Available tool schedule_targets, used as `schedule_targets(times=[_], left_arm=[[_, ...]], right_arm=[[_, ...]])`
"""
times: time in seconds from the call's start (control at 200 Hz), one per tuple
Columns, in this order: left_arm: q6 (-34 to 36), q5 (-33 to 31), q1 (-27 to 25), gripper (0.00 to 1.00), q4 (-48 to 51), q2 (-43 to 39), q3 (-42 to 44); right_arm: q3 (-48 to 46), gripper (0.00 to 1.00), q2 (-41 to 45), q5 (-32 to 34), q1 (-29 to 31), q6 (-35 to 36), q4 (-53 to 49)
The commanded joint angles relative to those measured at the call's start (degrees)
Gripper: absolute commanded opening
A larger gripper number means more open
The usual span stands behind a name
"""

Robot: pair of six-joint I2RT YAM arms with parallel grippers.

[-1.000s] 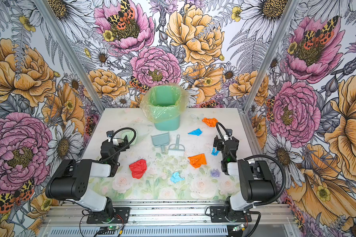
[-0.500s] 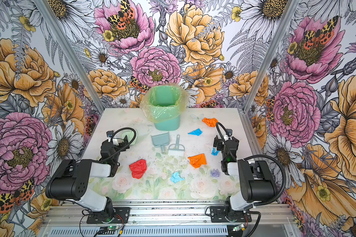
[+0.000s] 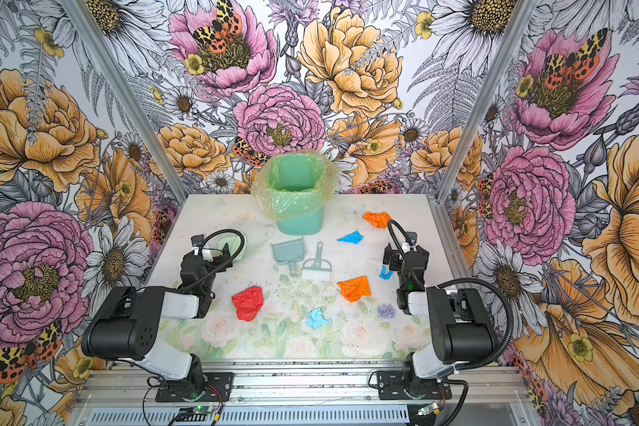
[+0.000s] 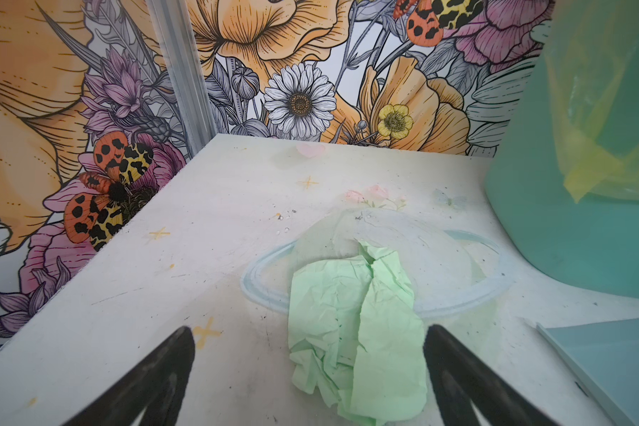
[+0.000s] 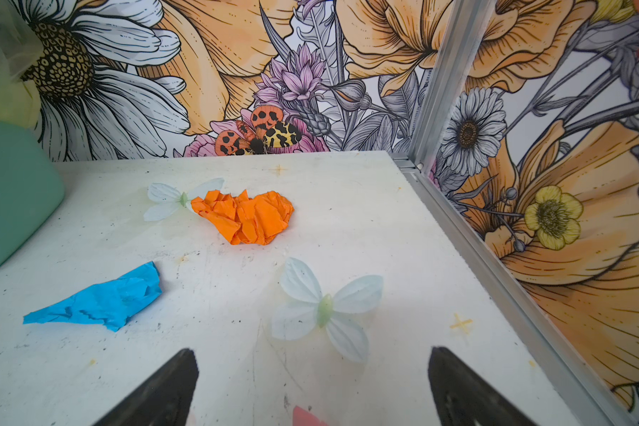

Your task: Sweep away the paper scraps from the table

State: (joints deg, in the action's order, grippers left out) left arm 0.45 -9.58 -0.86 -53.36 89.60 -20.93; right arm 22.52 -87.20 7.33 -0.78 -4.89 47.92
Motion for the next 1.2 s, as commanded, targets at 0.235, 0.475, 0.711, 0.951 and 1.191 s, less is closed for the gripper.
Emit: schedule_targets(times=[0.235, 0.475, 0.711, 0.951, 1.191], left_arm=[[3.81, -2.01, -3.43, 0.99, -5.78, -5.25, 3.86], [10.21, -3.40, -9.10, 0.99, 9.95, -14.19, -0.68], [8.43, 0.20, -13.56, 0.99, 30.36, -19.48, -8.96], [1.08, -13.70, -22.67, 0.99, 46.66, -21.90, -14.37], [-11.26, -18.74, -28.09, 0.99, 59.92, -24.43, -18.26]], right_arm=[[-0.44, 1.00, -0.68, -1.34, 0.36, 0.93, 2.09], [-0.30, 1.00, 0.68, -1.07, 0.48, 0.87, 0.88], [2.77, 1.00, 6.06, -1.21, 0.56, 0.76, -9.76], [18.21, 0.99, 12.11, -4.80, 0.52, -0.82, -45.98], [24.84, 0.98, 12.84, -12.19, 0.62, -4.29, -54.80]])
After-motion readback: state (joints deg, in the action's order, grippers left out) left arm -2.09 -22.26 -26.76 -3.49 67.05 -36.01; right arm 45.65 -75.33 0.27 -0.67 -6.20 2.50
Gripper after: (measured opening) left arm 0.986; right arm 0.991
